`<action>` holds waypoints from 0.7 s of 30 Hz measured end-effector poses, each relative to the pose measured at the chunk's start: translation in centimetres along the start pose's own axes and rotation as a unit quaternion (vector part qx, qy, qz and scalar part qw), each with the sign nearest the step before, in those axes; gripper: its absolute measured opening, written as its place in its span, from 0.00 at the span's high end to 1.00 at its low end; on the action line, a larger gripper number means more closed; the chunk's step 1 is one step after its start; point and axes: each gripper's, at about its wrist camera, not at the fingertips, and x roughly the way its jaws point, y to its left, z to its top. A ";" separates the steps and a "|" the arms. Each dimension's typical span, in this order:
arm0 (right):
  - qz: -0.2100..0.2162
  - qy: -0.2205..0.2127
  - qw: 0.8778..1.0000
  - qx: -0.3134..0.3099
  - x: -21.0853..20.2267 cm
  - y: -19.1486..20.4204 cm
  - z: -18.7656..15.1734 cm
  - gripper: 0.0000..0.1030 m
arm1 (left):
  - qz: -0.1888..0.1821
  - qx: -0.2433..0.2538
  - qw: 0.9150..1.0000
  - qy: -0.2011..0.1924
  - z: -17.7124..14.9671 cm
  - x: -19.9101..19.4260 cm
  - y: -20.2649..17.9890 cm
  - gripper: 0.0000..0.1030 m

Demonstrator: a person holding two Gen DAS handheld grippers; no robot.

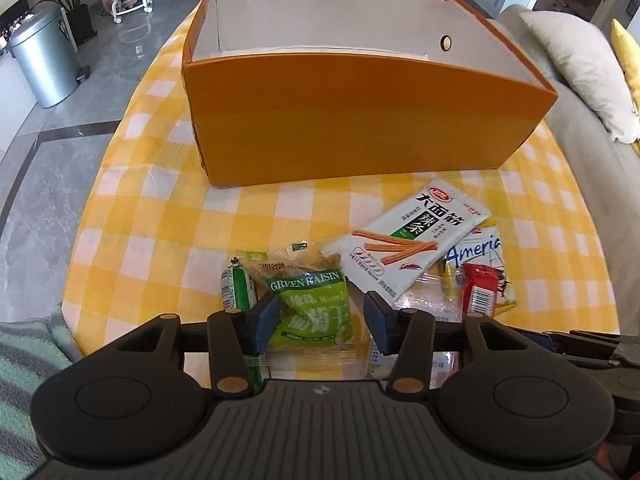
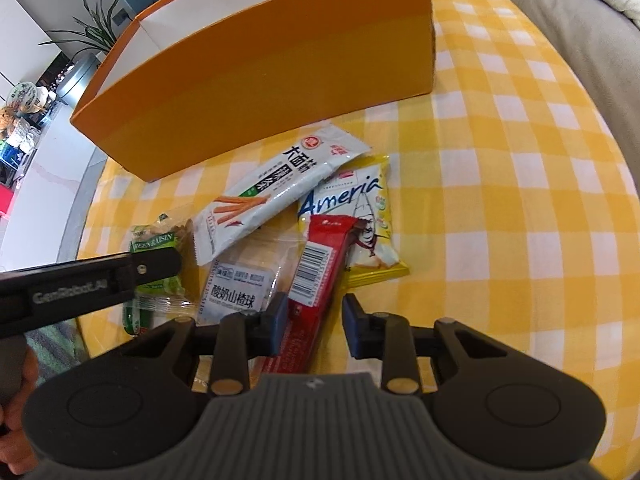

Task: Organize snacks
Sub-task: 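Grasp the red sausage stick with the right tool while the left tool grasps the green raisin packet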

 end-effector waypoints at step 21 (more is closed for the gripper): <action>-0.006 0.011 1.000 -0.015 0.7 0.3 -0.4 0.70 | 0.048 0.025 0.998 0.020 0.1 2.3 -1.1 0.50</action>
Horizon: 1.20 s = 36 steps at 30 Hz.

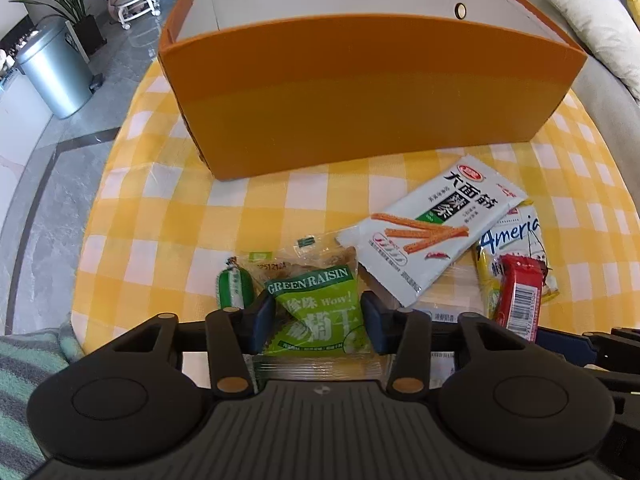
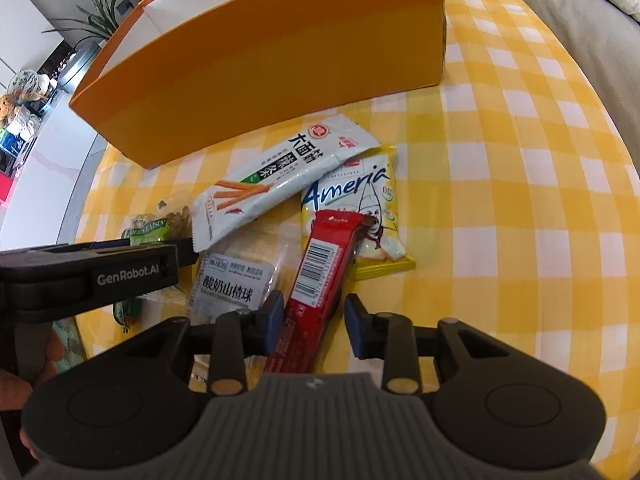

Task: Organize snacks
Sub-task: 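Grasp the red sausage stick with the right tool while the left tool grasps the green raisin packet, then carry the sausage stick and raisin packet over the orange box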

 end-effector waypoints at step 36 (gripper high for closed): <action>0.028 -0.116 0.991 -0.059 -11.8 0.5 7.9 0.78 | -0.159 -0.043 0.976 -0.142 7.1 -12.1 2.8 0.68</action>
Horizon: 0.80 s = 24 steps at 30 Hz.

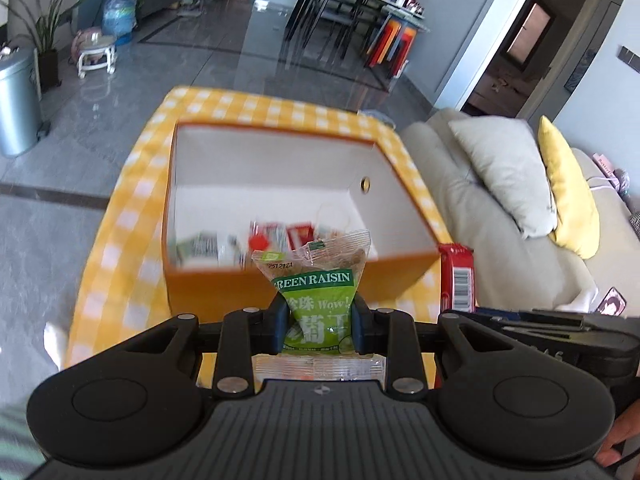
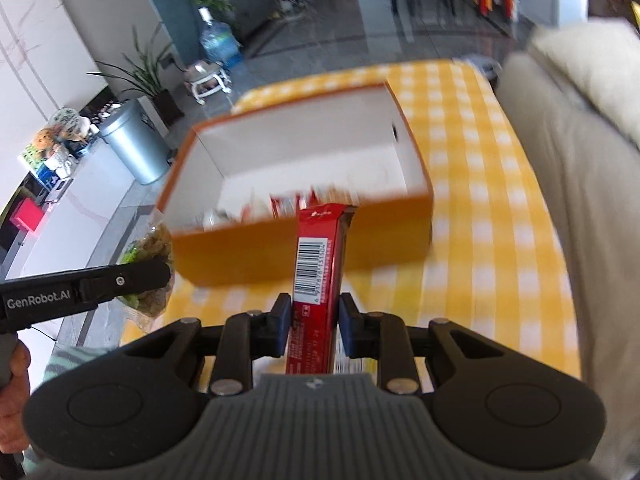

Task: Organize snacks
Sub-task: 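Carry the sausage stick and raisin packet over the orange box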

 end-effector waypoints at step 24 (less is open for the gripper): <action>-0.094 0.095 0.982 -0.134 14.3 -0.6 16.0 0.78 | 0.089 0.118 0.977 0.153 11.0 14.1 3.0 0.68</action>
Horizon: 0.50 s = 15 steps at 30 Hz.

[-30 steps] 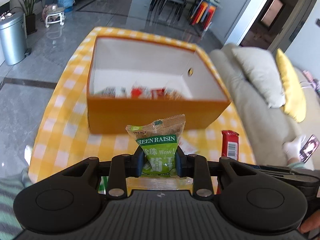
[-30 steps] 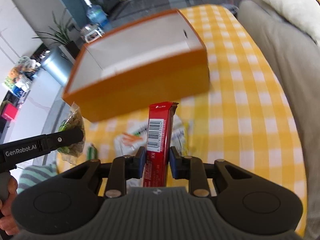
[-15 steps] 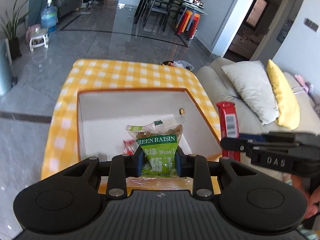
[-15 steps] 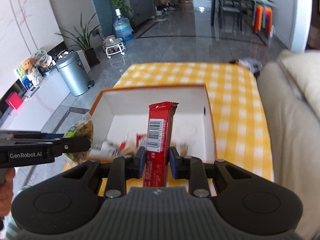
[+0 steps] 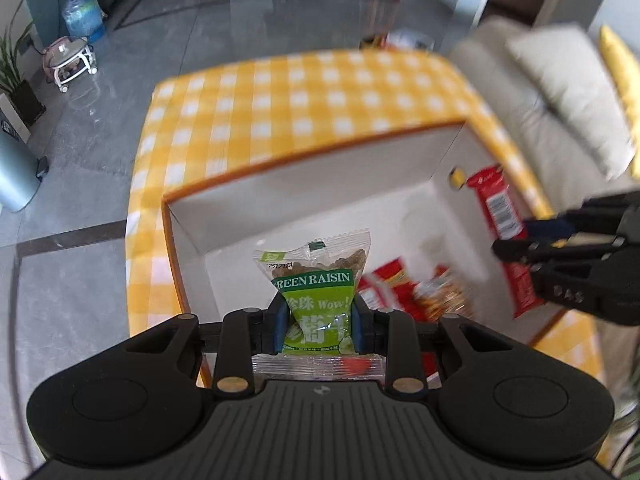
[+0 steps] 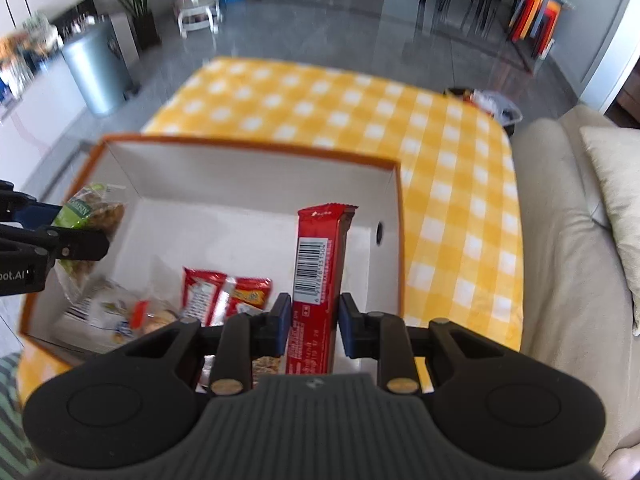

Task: Organize snacks
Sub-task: 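Carry the sausage stick and raisin packet over the orange box, then lower both held snacks into the orange box and open both tools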

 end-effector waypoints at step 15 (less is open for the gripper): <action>-0.071 0.103 0.987 -0.101 6.8 2.7 -0.9 0.78 | 0.061 0.036 0.994 0.078 0.5 6.9 -1.0 0.67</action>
